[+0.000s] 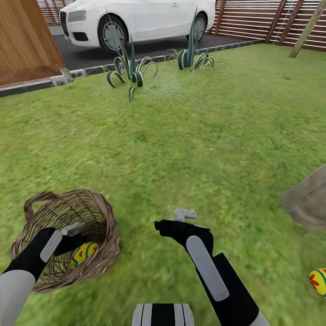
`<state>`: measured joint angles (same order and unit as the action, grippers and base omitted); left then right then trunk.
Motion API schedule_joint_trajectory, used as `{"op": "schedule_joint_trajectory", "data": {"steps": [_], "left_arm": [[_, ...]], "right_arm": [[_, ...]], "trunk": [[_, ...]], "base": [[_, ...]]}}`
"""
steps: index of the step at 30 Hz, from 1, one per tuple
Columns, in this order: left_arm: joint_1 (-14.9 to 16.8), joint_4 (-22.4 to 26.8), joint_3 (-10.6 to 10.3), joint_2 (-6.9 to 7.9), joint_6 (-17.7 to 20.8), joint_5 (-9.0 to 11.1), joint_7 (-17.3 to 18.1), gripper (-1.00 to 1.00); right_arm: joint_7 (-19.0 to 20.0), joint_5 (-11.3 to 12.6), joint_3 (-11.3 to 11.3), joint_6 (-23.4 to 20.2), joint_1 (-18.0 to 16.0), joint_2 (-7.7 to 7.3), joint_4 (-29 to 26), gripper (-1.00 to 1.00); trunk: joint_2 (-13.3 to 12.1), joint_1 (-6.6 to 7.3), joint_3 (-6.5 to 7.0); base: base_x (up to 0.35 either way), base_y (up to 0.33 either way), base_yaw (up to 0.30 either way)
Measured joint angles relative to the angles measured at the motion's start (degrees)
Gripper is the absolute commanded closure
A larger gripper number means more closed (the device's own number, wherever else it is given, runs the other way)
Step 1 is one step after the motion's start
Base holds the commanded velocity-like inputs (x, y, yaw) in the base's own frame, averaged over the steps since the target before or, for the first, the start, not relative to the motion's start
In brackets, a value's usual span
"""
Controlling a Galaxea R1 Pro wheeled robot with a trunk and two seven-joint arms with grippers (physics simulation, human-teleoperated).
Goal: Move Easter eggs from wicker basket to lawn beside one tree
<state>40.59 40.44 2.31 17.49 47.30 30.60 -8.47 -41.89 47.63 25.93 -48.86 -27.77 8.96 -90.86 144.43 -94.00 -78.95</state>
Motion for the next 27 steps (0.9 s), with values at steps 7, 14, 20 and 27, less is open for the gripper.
{"op": "schedule_joint_trajectory", "data": {"steps": [7,14,20,27], "left_arm": [[0.0,0.0,0.0,0.00,0.0,0.0,0.0,-1.00],[0.0,0.0,0.0,-0.04,0.0,0.0,0.0,-1.00],[0.0,0.0,0.0,-0.05,0.0,0.0,0.0,-1.00],[0.0,0.0,0.0,-0.04,0.0,0.0,0.0,-1.00]], "right_arm": [[0.0,0.0,0.0,0.0,0.0,0.00,0.0,-1.00],[0.0,0.0,0.0,0.0,0.0,0.00,0.0,-1.00],[0.0,0.0,0.0,0.0,0.0,0.00,0.0,-1.00],[0.0,0.0,0.1,0.0,0.0,0.00,0.0,-1.00]], "trunk": [[0.0,0.00,-0.09],[0.0,0.00,-0.10],[0.0,0.00,-0.10],[0.0,0.01,-0.10]], "base": [[0.000,0.000,0.056],[0.000,-0.103,0.069],[0.000,-0.023,0.014],[0.036,-0.003,0.051]]}}
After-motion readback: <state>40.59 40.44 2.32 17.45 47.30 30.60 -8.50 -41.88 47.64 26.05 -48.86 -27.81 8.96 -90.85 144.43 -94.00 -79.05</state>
